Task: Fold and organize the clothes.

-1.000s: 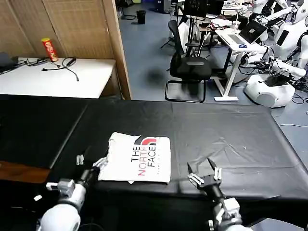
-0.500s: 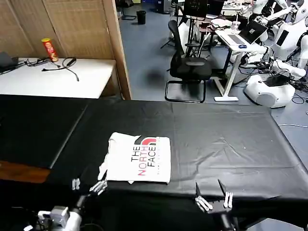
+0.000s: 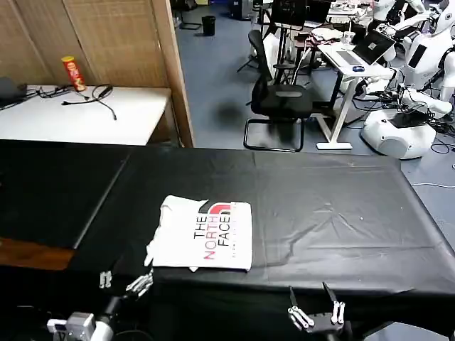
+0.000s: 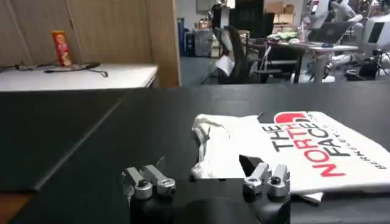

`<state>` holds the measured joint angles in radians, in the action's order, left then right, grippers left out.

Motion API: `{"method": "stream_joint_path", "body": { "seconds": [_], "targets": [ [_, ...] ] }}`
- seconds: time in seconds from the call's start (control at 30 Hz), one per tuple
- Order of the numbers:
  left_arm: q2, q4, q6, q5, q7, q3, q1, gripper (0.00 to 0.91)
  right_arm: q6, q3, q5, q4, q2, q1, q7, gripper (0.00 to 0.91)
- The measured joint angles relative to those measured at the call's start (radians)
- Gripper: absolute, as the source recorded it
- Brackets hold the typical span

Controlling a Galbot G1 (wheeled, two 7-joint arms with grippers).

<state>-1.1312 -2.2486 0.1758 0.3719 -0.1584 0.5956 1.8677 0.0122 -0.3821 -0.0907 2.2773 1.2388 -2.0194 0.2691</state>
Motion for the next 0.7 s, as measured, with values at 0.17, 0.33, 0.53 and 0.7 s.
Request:
{"method": "stream_joint_path", "body": {
  "seconds": [0.17,0.33,0.53,0.7],
  "targets": [
    [0.010,-0.010,0.004,0.007,-0.001,0.014,0.019,0.878,-0.006,-0.001,-0.002,0.009,-0.001,-0.009,0.000,0.878],
    [0.017,-0.027,0.021,0.030,-0.004,0.027,0.036,0.878,-0.024,0.006,-0.004,0.022,-0.001,-0.017,0.002,0.878],
    [0.021,-0.046,0.048,0.053,-0.013,0.033,0.057,0.878,-0.048,0.010,-0.013,0.042,-0.003,-0.030,0.007,0.878],
    [0.023,-0.058,0.060,0.062,-0.017,0.041,0.073,0.878,-0.068,0.013,-0.035,0.055,-0.003,-0.040,0.014,0.878]
  ]
}}
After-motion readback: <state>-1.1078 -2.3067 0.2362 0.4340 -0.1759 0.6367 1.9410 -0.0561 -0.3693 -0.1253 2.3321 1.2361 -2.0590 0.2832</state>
